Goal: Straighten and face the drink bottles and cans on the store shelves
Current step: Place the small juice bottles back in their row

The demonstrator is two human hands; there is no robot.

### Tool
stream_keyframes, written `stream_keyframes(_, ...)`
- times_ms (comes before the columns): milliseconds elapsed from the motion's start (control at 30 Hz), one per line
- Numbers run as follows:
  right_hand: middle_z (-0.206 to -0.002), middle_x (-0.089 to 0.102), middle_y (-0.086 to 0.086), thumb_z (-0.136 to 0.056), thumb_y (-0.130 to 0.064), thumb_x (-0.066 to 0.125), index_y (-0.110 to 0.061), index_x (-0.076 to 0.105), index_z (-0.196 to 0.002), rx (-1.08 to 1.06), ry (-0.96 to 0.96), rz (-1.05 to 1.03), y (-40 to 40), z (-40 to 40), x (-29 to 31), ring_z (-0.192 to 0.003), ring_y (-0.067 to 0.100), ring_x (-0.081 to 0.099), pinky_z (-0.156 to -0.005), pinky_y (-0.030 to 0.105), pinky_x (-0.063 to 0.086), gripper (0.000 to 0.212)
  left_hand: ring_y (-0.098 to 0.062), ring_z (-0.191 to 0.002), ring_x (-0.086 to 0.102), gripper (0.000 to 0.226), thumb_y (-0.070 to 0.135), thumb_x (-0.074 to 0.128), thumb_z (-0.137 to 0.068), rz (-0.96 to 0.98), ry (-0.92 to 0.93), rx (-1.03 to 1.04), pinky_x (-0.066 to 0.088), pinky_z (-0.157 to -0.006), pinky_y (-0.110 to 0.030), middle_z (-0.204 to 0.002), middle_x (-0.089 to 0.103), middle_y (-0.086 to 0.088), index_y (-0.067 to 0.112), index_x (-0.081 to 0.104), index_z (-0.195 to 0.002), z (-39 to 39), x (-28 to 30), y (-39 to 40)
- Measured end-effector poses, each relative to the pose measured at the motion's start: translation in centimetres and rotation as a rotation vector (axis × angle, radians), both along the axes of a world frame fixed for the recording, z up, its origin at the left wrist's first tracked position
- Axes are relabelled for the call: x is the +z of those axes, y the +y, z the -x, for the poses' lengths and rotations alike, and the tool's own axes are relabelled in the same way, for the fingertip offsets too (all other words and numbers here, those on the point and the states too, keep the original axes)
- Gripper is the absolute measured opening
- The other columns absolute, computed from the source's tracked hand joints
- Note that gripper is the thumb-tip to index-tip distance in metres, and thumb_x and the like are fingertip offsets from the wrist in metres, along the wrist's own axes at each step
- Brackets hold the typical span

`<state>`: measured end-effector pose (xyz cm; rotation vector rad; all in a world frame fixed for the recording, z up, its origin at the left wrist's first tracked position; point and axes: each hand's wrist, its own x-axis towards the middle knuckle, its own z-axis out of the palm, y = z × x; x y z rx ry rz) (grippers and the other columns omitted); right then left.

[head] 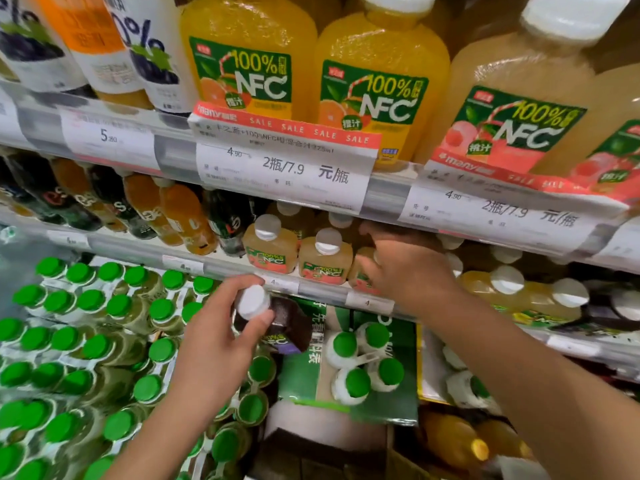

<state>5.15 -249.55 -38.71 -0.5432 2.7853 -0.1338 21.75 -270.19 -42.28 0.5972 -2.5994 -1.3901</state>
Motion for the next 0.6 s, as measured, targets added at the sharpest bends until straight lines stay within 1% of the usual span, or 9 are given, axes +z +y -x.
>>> stream_keyframes(67, -0.119, 0.065, 0.001, -0.104, -0.044, 0.048, -0.024, 0.053, -0.134, 0.019, 0.016, -0.030, 1.2, 0.1, -0.3, -0.107, 0.024, 0.061, -0.073, 0.029, 0.039, 0.037, -0.005, -0.093, 0.063, 0.035, 0.019, 0.072, -0.091, -0.029, -0.007, 0.021, 0.051, -0.080, -0.033, -0.101, 0.067, 0.017, 0.036, 0.056, -0.117, 1.4, -0.4, -1.0)
stream_keyframes(100, -0.124, 0.063, -0.001, -0.103, -0.042, 0.049, -0.024, 0.053, -0.135, 0.043, 0.043, -0.060, 1.5, 0.2, -0.4, -0.112, 0.022, 0.059, -0.076, 0.028, 0.039, 0.036, -0.007, -0.093, 0.063, 0.037, 0.019, 0.071, -0.092, -0.029, -0.004, 0.035, 0.050, -0.080, -0.031, -0.102, 0.067, 0.017, 0.036, 0.055, -0.120, 2.0, -0.5, -1.4)
stream_keyframes(200, -0.140, 0.055, 0.000, -0.103, -0.038, 0.053, -0.030, 0.047, -0.144, 0.081, 0.140, -0.116, 1.9, 0.6, -1.7, -0.128, 0.026, 0.053, -0.095, 0.032, 0.045, 0.042, -0.009, -0.099, 0.059, 0.059, 0.020, 0.071, -0.093, 0.023, -0.048, 0.060, 0.045, -0.084, -0.023, -0.110, 0.063, 0.016, 0.033, 0.044, -0.143, 3.8, -0.4, -2.3)
stream_keyframes(300, -0.142, 0.055, 0.002, -0.103, -0.033, 0.057, -0.032, 0.042, -0.150, 0.063, 0.070, -0.012, 2.4, 1.7, -3.0, -0.132, 0.026, 0.052, -0.104, 0.035, 0.045, 0.049, -0.015, -0.115, 0.053, 0.083, 0.022, 0.071, -0.093, -0.009, -0.190, 0.063, 0.040, -0.104, -0.035, -0.123, 0.055, 0.004, 0.026, 0.021, -0.160, 5.5, -0.6, -3.4)
stream_keyframes(367, -0.144, 0.054, -0.002, -0.104, -0.031, 0.056, -0.034, 0.043, -0.149, 0.041, 0.015, 0.046, 2.7, 2.0, -3.3, -0.133, 0.023, 0.050, -0.106, 0.033, 0.043, 0.047, -0.019, -0.115, 0.058, 0.082, 0.022, 0.071, -0.094, -0.079, -0.244, 0.049, 0.041, -0.108, -0.039, -0.128, 0.059, -0.001, 0.025, 0.022, -0.160, 6.3, -0.9, -3.9)
stream_keyframes(400, -0.146, 0.053, -0.003, -0.105, -0.031, 0.055, -0.035, 0.042, -0.149, 0.044, 0.010, 0.037, 2.7, 2.0, -3.3, -0.134, 0.022, 0.049, -0.106, 0.031, 0.042, 0.047, -0.016, -0.108, 0.061, 0.078, 0.019, 0.070, -0.094, -0.127, -0.258, 0.038, 0.043, -0.104, -0.037, -0.125, 0.061, -0.001, 0.025, 0.026, -0.158, 6.6, -1.0, -4.0)
stream_keyframes(467, -0.147, 0.052, -0.004, -0.106, -0.032, 0.053, -0.036, 0.041, -0.151, 0.054, -0.002, 0.042, 2.8, 1.9, -3.3, -0.134, 0.019, 0.049, -0.101, 0.027, 0.040, 0.047, -0.002, -0.092, 0.058, 0.068, 0.012, 0.069, -0.095, -0.186, -0.272, 0.013, 0.043, -0.094, -0.032, -0.107, 0.061, 0.010, 0.028, 0.036, -0.152, 7.0, -1.4, -4.0)
stream_keyframes(500, -0.147, 0.052, -0.004, -0.106, -0.032, 0.053, -0.037, 0.040, -0.151, 0.044, -0.023, 0.056, 2.7, 1.9, -3.3, -0.133, 0.018, 0.048, -0.100, 0.026, 0.039, 0.047, 0.002, -0.090, 0.055, 0.065, 0.010, 0.068, -0.095, -0.201, -0.274, 0.004, 0.043, -0.092, -0.031, -0.101, 0.058, 0.015, 0.031, 0.039, -0.149, 7.2, -1.6, -3.9)
stream_keyframes(600, -0.141, 0.054, -0.003, -0.108, -0.033, 0.047, -0.031, 0.041, -0.150, 0.071, -0.003, 0.051, 2.7, 1.9, -3.2, -0.131, 0.017, 0.049, -0.096, 0.021, 0.034, 0.042, 0.000, -0.093, 0.056, 0.060, 0.008, 0.068, -0.095, -0.260, -0.276, -0.004, 0.045, -0.089, -0.030, -0.103, 0.058, 0.012, 0.039, 0.040, -0.139, 7.5, -2.4, -3.7)
